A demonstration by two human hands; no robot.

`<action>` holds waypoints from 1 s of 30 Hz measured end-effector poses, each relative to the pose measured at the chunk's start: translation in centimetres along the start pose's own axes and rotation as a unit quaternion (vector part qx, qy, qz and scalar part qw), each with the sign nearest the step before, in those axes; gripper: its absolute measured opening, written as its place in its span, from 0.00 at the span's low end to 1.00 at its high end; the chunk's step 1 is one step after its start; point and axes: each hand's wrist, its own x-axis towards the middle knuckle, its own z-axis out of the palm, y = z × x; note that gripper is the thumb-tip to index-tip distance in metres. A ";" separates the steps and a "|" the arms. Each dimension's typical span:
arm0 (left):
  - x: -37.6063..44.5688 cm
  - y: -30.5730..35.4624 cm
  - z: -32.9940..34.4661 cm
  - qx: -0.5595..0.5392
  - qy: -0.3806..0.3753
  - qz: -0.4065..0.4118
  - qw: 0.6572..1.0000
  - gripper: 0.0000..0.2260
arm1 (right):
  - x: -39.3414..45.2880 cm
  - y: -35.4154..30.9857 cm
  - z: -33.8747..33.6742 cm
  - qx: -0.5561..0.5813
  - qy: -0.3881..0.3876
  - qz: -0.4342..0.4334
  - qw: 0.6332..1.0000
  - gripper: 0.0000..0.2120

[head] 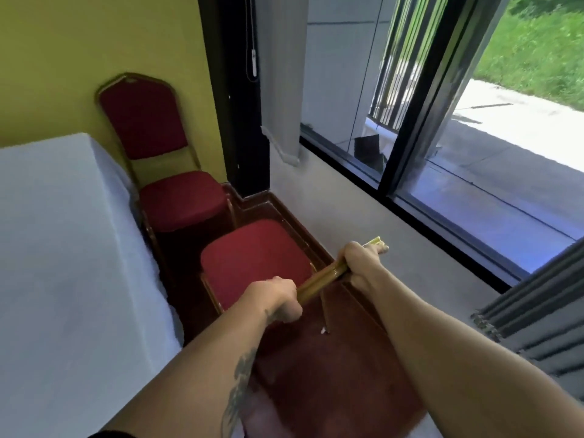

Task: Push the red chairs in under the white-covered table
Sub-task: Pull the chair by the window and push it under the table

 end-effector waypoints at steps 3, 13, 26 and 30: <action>0.9 0.3 -0.9 -0.025 0.005 -0.028 0.999 0.24 | 2.6 -1.4 0.7 -0.036 -0.035 -0.004 0.999 0.59; 5.5 1.1 -4.0 -0.071 0.004 -0.075 0.995 0.21 | 7.2 -4.9 3.0 -0.098 -0.091 -0.003 0.991 0.52; 8.5 1.1 -5.8 -0.095 -0.031 -0.112 0.989 0.23 | 8.4 -3.7 4.0 -0.007 -0.060 -0.019 0.998 0.59; 8.2 1.5 -5.1 -0.137 0.015 -0.146 0.980 0.20 | 9.0 -3.4 3.6 -0.028 -0.064 -0.030 0.997 0.58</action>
